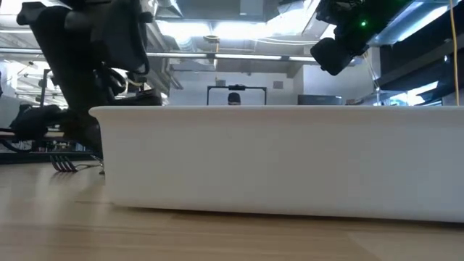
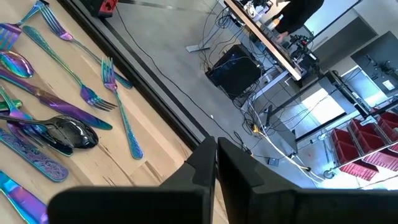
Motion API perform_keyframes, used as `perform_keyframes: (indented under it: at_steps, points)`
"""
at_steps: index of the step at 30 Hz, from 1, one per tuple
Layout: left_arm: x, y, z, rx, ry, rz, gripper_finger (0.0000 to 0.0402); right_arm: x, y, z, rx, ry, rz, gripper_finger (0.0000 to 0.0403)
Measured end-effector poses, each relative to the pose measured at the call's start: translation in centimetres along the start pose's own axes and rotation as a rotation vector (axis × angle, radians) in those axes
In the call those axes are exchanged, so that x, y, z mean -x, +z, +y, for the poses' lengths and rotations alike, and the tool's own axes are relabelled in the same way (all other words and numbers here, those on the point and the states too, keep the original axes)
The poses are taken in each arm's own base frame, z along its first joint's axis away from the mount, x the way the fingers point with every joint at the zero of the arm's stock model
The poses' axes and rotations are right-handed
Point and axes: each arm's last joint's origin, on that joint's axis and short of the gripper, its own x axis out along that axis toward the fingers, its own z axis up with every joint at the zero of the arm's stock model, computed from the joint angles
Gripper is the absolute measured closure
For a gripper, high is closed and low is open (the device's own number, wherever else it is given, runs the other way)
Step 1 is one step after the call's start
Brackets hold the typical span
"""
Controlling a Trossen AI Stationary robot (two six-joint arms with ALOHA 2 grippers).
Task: Sort silverware
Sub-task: Put the purple spoon into the white silverware tray
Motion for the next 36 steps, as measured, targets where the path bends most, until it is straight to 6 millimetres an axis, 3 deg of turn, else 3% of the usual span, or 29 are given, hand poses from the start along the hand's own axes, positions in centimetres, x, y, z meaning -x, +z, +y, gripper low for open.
perform_keyframes:
  at_steps: [26,36]
  points:
    - [-1.7,-1.4,0.6,-0.152,0.073,-0.031,0.0330,0.0,0.0,0.0,0.011,0.006,0.005,0.0403]
    - [-1.6,-1.3,0.8,-0.235,0.088,-0.038,0.0397,0.0,0.0,0.0,0.031,0.006,0.005,0.0403]
